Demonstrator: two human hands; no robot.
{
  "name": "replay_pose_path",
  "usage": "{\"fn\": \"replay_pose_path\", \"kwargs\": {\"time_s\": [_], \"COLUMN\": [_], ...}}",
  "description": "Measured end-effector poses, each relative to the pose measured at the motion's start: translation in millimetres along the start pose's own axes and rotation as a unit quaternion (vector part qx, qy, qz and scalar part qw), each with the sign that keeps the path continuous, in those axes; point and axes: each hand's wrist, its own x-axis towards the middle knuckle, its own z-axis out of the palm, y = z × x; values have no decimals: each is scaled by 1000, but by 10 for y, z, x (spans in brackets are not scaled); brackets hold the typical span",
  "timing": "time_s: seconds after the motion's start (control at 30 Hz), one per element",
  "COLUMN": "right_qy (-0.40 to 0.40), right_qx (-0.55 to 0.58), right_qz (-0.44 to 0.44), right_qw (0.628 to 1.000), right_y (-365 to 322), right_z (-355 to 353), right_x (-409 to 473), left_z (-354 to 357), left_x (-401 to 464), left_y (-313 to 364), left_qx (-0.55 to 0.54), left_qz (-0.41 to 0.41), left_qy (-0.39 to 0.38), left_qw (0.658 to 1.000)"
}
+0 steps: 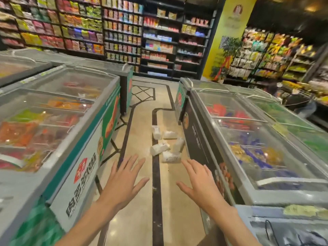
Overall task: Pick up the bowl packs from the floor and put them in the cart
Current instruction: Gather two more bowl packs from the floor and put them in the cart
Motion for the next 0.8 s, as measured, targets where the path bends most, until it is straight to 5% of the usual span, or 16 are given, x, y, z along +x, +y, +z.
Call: {"fn": "replay_pose_path", "kwargs": {"time_s": [0.8], "right_qy": [3], "right_qx": [32], "right_qz": [155], "right_qw": [987], "right_y": [2054], "right_z": [1179], "right_x": [6629], "left_z": [1931], "left_x": [6839], "left_y": [-1974], "left_qx": [-26], "left_qz": [83], "left_qy": [-84], "left_qw": [993]}}
